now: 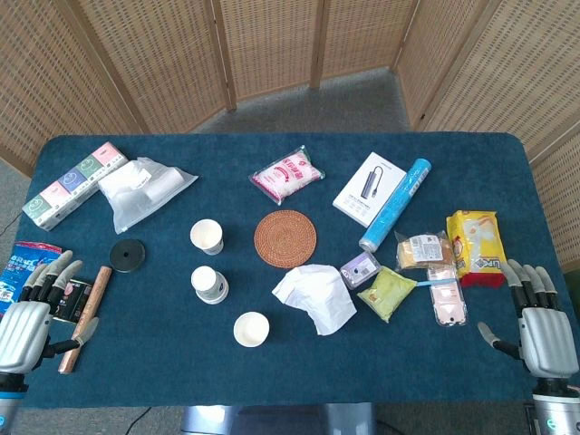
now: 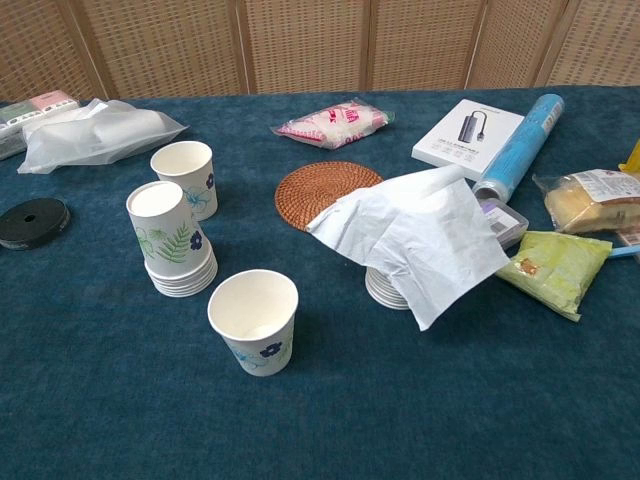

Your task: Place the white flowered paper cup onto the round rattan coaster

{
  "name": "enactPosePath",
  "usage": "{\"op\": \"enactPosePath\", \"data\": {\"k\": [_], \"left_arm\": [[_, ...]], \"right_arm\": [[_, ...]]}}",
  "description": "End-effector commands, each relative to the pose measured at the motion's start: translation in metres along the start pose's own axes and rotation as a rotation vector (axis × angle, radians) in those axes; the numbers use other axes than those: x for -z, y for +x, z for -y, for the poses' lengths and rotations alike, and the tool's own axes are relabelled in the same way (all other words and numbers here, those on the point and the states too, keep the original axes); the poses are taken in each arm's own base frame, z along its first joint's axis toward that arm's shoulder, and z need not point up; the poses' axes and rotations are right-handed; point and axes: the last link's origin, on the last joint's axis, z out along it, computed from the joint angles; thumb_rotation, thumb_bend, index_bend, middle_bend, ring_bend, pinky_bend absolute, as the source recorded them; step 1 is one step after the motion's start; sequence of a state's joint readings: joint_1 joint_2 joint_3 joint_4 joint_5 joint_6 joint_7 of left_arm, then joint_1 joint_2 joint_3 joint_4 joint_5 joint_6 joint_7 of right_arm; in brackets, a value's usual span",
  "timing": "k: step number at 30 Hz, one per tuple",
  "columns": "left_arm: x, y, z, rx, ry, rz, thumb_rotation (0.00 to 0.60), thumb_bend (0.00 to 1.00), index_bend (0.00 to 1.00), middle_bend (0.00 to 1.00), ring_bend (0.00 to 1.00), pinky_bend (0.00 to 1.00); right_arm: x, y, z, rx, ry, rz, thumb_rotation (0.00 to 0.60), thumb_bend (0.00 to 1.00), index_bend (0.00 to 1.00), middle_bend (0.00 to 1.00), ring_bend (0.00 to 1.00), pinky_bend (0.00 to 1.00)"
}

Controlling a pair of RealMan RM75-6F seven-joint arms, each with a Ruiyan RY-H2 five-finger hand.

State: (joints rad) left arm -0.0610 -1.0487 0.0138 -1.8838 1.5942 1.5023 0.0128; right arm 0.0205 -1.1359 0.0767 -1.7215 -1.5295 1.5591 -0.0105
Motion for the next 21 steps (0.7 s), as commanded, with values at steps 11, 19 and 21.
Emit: {"op": "enactPosePath", "data": {"k": [11, 19, 21], "left_arm": [[-0.001, 0.004, -0.006, 0.001, -0.015, 0.013, 0.466, 0.37, 0.07, 0.01, 0.0, 0.0], [-0.009, 0.012, -0.007, -0.026, -0.014, 0.041, 0.466, 0.37, 0.06, 0.0, 0.0, 0.0], [-0.012, 0.011, -0.006, -0.039, -0.009, 0.047, 0.465, 0.37, 0.04, 0.0, 0.0, 0.0]], "right_arm": [[0.009, -0.002, -0.01, -0.026, -0.026, -0.005, 0.6, 0.25, 0.0, 0.0, 0.0, 0.0], [0.014, -0.001, -0.013, -0.031, -0.03, -0.007, 0.6, 0.25, 0.0, 0.0, 0.0, 0.0], [0.015, -0.001, -0.014, -0.028, -0.031, -0.003, 0.6, 0.25, 0.0, 0.0, 0.0, 0.0]]}}
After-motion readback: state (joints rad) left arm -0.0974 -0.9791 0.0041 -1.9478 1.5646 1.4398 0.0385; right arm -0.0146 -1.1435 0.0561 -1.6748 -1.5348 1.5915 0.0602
